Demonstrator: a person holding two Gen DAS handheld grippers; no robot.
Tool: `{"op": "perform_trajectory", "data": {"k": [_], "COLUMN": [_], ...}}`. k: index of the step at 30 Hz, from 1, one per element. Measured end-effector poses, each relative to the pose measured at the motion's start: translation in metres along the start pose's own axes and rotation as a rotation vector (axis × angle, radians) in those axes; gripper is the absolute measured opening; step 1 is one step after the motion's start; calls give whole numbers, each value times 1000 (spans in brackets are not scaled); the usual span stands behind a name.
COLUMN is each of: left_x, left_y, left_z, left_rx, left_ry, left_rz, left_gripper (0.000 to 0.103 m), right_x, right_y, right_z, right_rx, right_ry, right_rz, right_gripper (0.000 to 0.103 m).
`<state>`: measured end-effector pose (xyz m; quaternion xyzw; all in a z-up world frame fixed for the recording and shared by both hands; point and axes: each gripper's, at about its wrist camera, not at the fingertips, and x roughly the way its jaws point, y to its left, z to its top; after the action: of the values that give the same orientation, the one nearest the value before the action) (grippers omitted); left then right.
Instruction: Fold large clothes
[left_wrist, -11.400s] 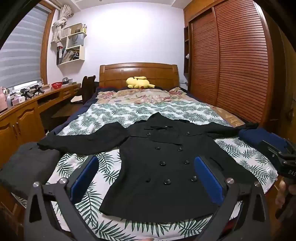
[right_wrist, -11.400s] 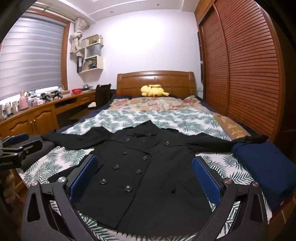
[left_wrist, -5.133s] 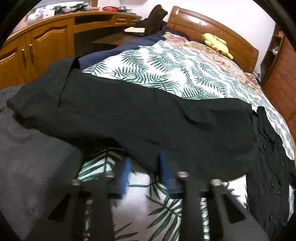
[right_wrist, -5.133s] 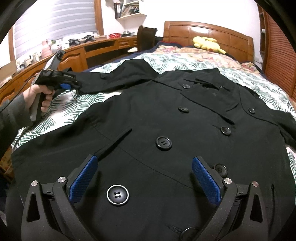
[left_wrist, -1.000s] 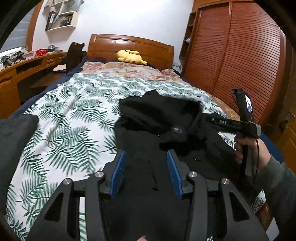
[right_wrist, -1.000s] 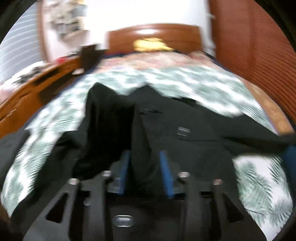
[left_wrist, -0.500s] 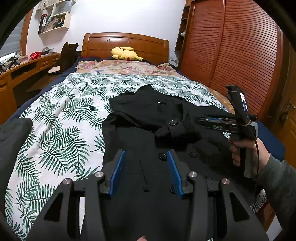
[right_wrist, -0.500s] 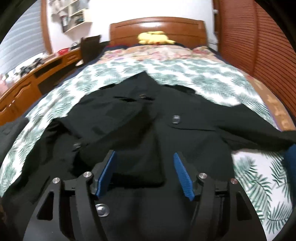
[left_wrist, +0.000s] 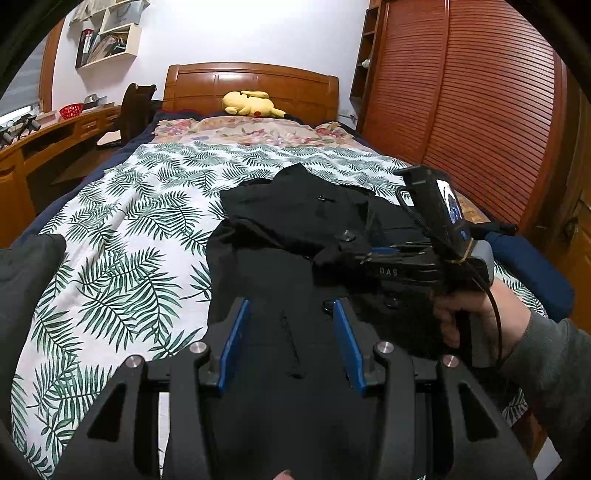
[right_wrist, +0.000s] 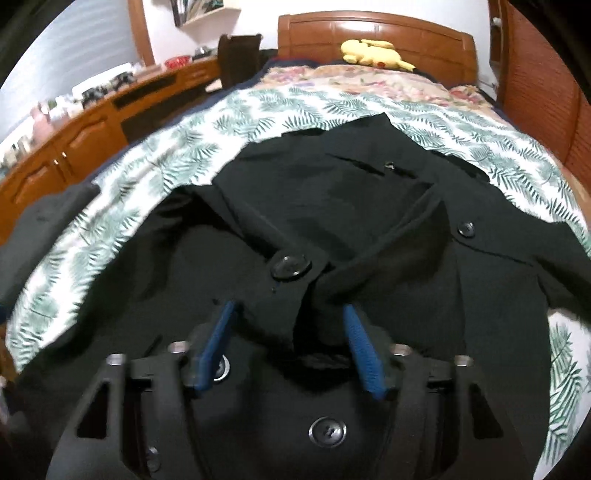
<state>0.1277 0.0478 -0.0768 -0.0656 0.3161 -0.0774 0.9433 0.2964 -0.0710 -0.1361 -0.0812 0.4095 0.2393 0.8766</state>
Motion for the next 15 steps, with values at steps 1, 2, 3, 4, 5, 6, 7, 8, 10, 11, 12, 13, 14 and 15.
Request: {"op": "perform_trajectory", "data": {"k": [1,2,3,4,5,6,7,8,10,11,12,13,14,15], "left_x": [0,0,0,0,0,-1,-1,-1,-2,-2,-2,-2,-2,-2], "left_y": [0,0,0,-1,0,0,-1,-1,-3,-3,-4,-5,-5,-5], "left_z": [0,0,0,0,0,0,0,0,0,0,0,0,1,1], "left_rx": [1,2,4,5,6,6,7,8,10,12,14,16,18,19], "left_ry": [1,1,1,0,-1,-1,-3,-4,-6,-7,-7,-6,-6,-6], "left_rz": [-1,-2,-3,-4,-5,-7,-8,-9,-11,-12,-13,-13,-13,-13], "left_gripper": [46,46,46,46,46,46,46,46,46,46,46,46,46,46], "right_x": [1,1,-4,-11,-16,-24,-32,-45,-64,-80,-89,-99,-110,-122], "right_y": [-1,-1,-1,-2,-2,-4,-6,-8,-12,-16,-17,-18,-20,-22], "right_z": [0,0,-1,-1,-1,0,0,1,2,1,1,2,2,0], "right_rx": [-5,-9,-20,-33,-37,-36,-30,-24,-17,-12,-12,-13,-11,-5], "right_ry": [6,6,-8,-24,-33,-46,-59,-79,-105,-124,-136,-148,-161,-175], "right_rz": [9,17,24,34,39,50,62,81,102,119,126,132,140,153], "right_gripper": [11,9,8,6,5,5,5,5,5,5,5,5,5,5]}}
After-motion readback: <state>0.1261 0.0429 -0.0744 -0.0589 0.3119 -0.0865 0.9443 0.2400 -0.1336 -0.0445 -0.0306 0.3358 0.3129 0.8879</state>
